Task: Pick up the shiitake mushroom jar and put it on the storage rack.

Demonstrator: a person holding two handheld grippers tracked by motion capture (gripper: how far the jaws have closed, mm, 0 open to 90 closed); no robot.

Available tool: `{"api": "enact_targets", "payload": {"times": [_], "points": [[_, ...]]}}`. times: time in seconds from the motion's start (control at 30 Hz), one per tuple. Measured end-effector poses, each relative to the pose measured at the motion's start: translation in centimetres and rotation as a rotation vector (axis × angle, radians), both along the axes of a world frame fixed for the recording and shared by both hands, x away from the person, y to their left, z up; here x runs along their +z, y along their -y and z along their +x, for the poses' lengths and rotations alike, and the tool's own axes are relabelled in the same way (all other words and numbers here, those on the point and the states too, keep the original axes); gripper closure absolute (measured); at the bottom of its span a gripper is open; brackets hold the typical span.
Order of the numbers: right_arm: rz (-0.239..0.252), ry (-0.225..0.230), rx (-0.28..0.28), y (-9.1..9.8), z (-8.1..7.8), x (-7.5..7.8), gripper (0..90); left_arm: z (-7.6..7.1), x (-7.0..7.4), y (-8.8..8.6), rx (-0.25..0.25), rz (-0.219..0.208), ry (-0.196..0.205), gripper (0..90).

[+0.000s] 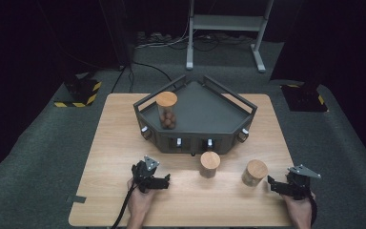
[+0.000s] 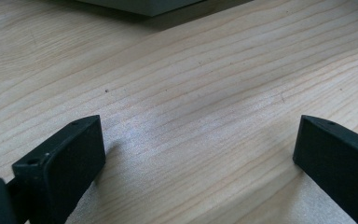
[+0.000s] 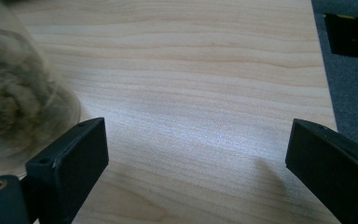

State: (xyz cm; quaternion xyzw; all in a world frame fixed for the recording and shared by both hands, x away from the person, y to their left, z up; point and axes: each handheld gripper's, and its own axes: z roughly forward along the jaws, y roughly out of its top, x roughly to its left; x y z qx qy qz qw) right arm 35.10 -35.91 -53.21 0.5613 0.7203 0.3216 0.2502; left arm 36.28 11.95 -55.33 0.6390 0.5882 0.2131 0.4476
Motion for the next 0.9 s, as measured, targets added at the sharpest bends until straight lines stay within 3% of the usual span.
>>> {"api": "enact_targets", "payload": {"times": [0.33, 0.9], "points": [[-0.011, 0.019, 0.039, -0.8, -2.3, 0.7, 6.1, 0.0, 0.0, 0.0, 0.000, 0.000, 0.000, 2.2], [0.016, 0.023, 0.135, -3.2, -6.0, 0.7, 8.2, 0.0, 0.0, 0.0, 0.002, -0.002, 0.000, 2.2]]}}
